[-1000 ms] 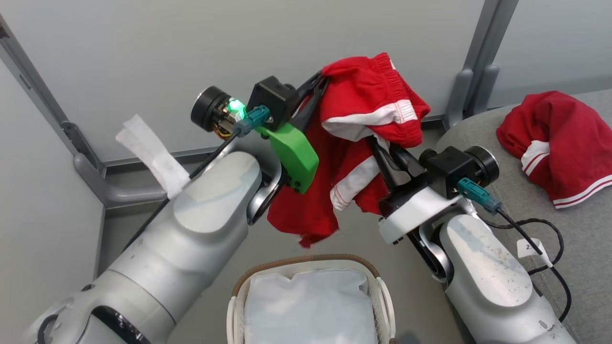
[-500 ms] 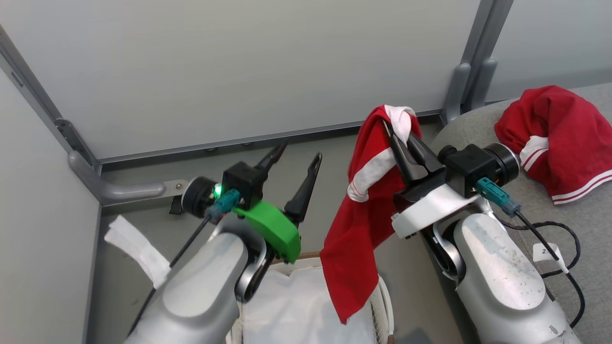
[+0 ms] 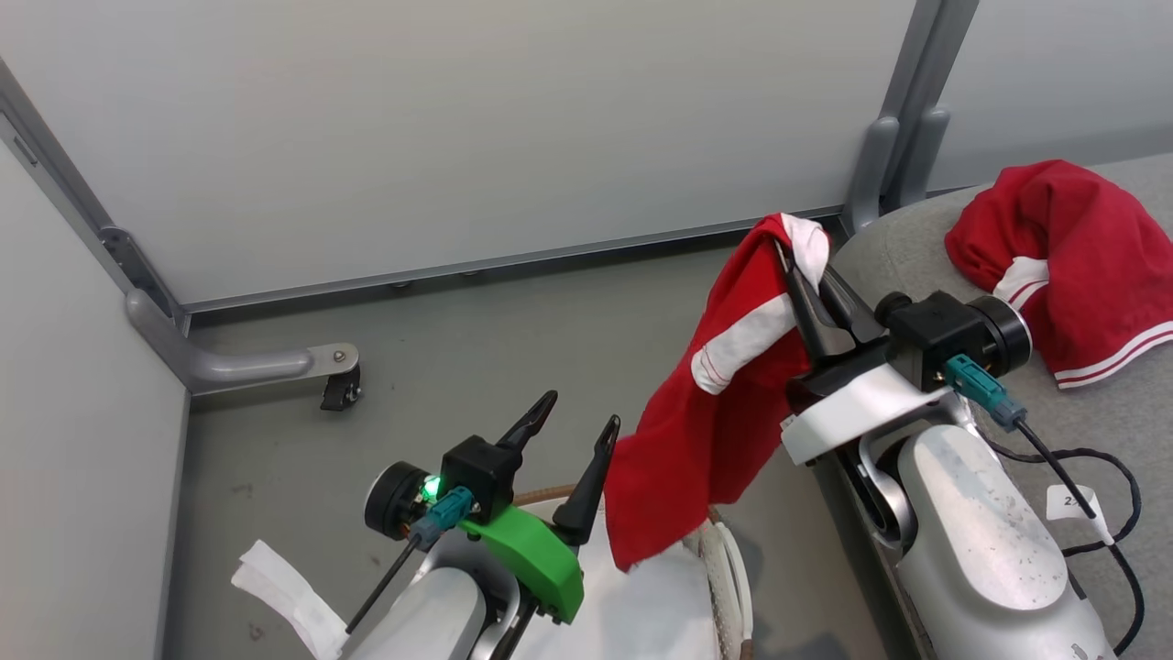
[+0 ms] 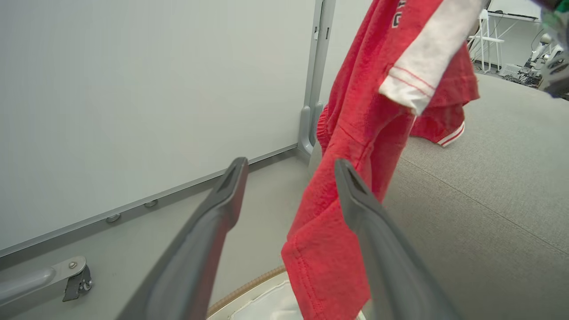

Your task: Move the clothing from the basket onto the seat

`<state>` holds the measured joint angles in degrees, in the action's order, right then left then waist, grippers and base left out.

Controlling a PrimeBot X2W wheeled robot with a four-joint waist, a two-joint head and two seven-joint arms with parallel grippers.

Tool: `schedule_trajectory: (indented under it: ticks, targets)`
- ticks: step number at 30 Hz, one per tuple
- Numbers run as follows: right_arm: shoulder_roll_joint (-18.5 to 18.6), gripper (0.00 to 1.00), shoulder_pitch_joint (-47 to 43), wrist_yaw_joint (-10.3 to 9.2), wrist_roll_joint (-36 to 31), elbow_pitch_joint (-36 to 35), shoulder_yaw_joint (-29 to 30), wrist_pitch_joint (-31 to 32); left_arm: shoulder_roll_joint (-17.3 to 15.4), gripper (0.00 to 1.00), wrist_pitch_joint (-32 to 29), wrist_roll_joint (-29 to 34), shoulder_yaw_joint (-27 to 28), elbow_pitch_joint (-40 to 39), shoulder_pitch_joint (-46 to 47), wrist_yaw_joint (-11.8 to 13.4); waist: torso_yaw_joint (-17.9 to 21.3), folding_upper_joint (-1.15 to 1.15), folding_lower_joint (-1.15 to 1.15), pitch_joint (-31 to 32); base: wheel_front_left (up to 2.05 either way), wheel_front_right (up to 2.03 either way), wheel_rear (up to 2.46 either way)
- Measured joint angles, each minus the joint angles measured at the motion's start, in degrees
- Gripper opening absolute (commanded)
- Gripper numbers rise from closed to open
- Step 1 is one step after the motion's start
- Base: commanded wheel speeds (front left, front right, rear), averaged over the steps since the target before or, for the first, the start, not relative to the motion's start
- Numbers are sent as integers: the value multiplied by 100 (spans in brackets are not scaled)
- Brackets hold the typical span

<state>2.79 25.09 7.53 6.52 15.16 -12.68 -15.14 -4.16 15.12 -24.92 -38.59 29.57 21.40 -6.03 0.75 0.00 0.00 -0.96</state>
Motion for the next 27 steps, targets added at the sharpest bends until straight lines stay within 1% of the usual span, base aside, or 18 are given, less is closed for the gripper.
schedule_trajectory:
  ticks: [5,10,19,27]
  targets:
    - [0,0,-47,0,-66,7,96,1,68,100,1,140,149,-35,-118,-55,92,0,0,4,0,0,0]
    - [-1,0,-48,0,-244,8,213,0,102,100,1,288,210,-79,-190,-99,276,0,0,0,0,0,0]
    - [14,0,13,0,-881,100,430,0,122,100,1,378,183,-194,-307,-110,864,0,0,-66,0,0,0]
    - [212,0,64,0,-984,165,425,0,134,100,1,356,11,-326,-309,-120,1461,0,0,-164,0,0,0]
